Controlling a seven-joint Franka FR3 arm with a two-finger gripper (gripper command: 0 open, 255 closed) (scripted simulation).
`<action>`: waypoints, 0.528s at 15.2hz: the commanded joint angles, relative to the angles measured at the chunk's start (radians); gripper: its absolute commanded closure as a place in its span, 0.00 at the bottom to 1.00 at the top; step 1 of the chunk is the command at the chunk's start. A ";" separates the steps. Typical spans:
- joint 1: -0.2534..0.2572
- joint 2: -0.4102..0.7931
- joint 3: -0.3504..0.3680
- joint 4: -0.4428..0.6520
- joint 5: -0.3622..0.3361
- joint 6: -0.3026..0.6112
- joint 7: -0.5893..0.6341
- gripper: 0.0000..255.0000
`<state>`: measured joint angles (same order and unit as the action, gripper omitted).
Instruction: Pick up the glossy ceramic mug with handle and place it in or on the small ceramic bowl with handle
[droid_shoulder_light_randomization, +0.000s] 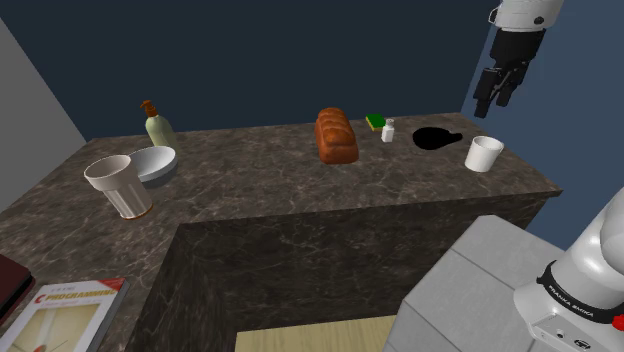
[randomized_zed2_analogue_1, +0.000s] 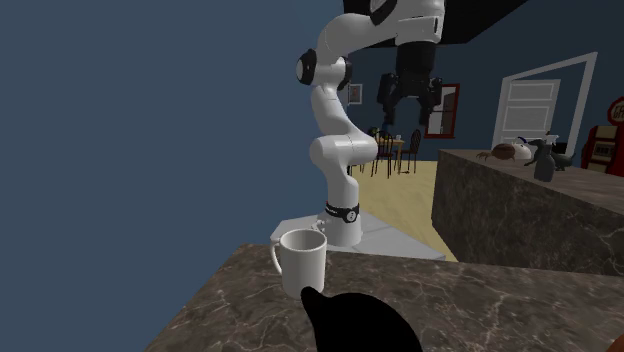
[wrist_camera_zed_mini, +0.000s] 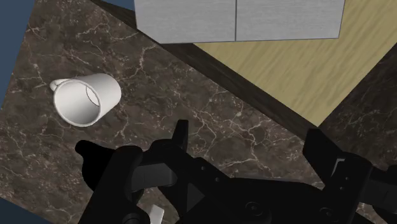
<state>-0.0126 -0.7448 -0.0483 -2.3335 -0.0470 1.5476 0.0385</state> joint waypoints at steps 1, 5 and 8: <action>0.000 0.000 0.000 0.000 0.000 0.000 0.000 0.00; -0.029 0.016 -0.063 -0.077 -0.051 0.100 -0.059 0.00; -0.053 0.043 -0.112 -0.123 -0.089 0.179 -0.101 0.00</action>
<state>-0.0555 -0.7115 -0.1397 -2.4424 -0.1203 1.6989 -0.0433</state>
